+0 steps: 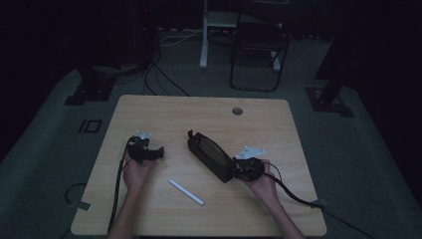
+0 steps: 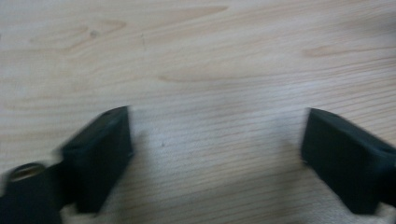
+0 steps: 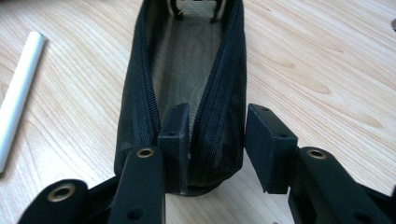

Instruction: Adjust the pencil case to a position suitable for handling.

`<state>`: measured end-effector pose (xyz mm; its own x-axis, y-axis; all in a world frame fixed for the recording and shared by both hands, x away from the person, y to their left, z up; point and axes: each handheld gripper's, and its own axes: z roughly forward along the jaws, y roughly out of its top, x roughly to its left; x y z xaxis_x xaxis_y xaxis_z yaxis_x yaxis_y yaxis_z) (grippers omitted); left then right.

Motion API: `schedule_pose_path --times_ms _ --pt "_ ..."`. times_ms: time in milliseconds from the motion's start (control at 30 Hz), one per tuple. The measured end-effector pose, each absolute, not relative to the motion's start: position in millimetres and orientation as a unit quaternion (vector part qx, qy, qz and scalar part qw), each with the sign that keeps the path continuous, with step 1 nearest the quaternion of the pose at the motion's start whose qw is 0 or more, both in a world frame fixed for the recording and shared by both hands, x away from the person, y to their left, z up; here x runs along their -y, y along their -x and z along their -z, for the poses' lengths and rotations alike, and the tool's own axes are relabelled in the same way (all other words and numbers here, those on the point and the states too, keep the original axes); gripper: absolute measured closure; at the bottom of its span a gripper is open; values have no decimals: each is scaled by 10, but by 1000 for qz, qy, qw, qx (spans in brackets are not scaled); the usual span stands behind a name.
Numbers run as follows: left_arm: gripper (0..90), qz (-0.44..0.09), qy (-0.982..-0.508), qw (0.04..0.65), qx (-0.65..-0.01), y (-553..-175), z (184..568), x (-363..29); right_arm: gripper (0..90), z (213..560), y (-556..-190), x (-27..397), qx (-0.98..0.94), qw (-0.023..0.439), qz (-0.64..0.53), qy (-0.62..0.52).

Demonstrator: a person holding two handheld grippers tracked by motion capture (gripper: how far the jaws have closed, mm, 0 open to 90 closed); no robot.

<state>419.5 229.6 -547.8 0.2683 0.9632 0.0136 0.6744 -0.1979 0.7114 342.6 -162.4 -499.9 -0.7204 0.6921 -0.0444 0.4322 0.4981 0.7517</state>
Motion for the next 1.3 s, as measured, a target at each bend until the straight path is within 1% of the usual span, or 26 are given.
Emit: schedule_pose_path --times_ms 33,133,233,267,300,367,400,533,667,800,1067,1233,1300 --pt "186 -239 -738 305 -553 -4192 5476 -2296 612 4998 -3430 1643 -847 173 -375 -333" --pt "221 -237 -739 302 -553 -4185 5460 -2300 612 4996 -3447 1660 -846 176 -375 -335" --pt "327 -228 -743 298 -554 -4160 5424 -2333 606 5002 -3483 1684 -844 177 -376 -339" --pt "337 -226 -746 296 -552 -4152 5418 -2331 599 5006 -3494 1691 -843 177 -376 -341" --pt "351 -225 -748 294 -551 -4140 5410 -2320 590 5008 -3502 1695 -843 177 -377 -341" --pt "414 -221 -752 295 -546 -4114 5400 -2290 546 5009 -3509 1698 -841 180 -377 -344" --pt "430 -219 -755 296 -543 -4102 5397 -2272 521 5005 -3510 1701 -840 181 -377 -346" --pt "425 -207 -764 314 -524 -4023 5390 -2192 426 4942 -3507 1740 -828 192 -391 -354" --pt "413 -203 -775 333 -496 -3903 5310 -2102 397 4845 -3478 1783 -816 204 -409 -354" --pt "396 -194 -792 358 -454 -3728 5190 -2011 391 4789 -3391 1773 -817 206 -416 -343" --pt "351 -149 -822 397 -381 -3356 5106 -1922 389 4763 -3155 1691 -829 207 -421 -304" --pt "314 -133 -841 399 -339 -3117 5142 -1919 391 4757 -3058 1657 -831 205 -424 -294" --pt "297 -136 -849 395 -324 -3033 5161 -1915 390 4755 -3031 1645 -833 205 -425 -290"
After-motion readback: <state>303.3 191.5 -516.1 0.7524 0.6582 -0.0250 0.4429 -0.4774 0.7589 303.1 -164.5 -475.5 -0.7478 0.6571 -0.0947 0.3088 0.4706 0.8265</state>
